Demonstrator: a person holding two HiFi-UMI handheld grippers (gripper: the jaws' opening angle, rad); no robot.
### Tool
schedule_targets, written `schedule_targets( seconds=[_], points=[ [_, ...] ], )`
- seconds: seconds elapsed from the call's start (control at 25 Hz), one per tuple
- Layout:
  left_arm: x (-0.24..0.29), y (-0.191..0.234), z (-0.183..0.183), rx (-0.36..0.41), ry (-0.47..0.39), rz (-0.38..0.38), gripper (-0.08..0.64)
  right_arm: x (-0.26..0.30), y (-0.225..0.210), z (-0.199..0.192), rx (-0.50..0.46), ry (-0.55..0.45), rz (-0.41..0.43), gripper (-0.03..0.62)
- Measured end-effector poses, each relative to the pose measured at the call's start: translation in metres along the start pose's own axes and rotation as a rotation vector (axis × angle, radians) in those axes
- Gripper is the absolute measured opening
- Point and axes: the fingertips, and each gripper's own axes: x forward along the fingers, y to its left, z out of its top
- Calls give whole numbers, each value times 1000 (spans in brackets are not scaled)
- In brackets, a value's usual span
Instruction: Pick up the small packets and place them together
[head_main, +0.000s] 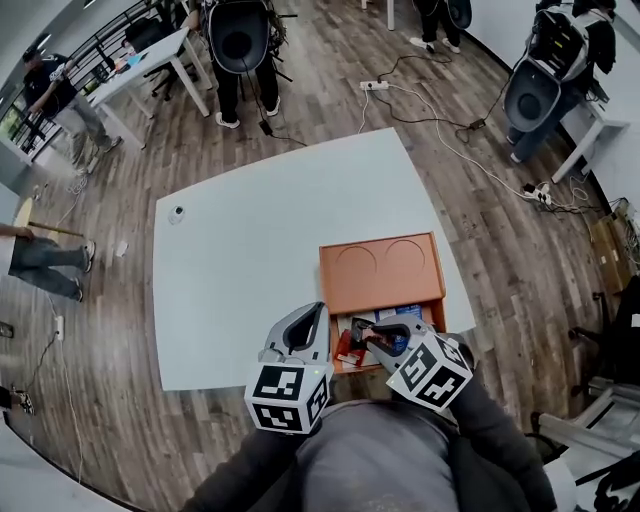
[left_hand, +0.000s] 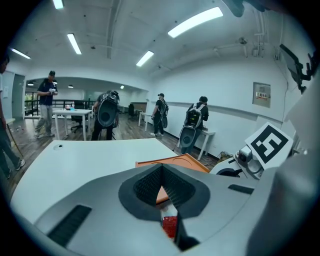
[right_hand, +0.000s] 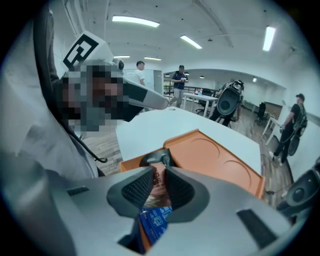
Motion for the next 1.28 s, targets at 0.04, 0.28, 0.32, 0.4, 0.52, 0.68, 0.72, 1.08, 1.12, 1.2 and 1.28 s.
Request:
schedule_targets(
  seconds=[0.04,0.28,0.32,0.4,0.52,0.68,0.72,1.08,1.12,1.2,1.28],
  points=[
    [1,-1,2,2,-1,-2,-3,-4,-3,4,-1,-10,-4,83],
    [7,5,13,-2,-23,10,-3,-23,-38,39,-15,-90,-85,84],
    [8,8,14,-8,-26,13,-3,-22,-45,42,-16,-97,-102,84],
    [10,13,15,-26,-25,22,-3,-15,-55,45,-16,-97,-128,84],
    [12,26,16,-44,-20,43,-3,1,-69,47,-12,-77,-146,84],
    [12,44,12,-71,-7,74,-3,23,-81,50,-6,-45,-138,84],
    [12,47,11,-77,0,81,-3,28,-82,50,-6,-36,-134,84],
    [9,65,-8,-130,50,123,-3,52,-93,43,47,3,-113,130],
    [8,66,-8,-133,51,124,-3,52,-92,45,47,-1,-115,132],
    [5,68,-8,-134,45,123,-3,51,-90,50,42,-9,-125,133],
    [0,66,-7,-129,32,119,-3,47,-85,53,37,-20,-139,133]
  ],
)
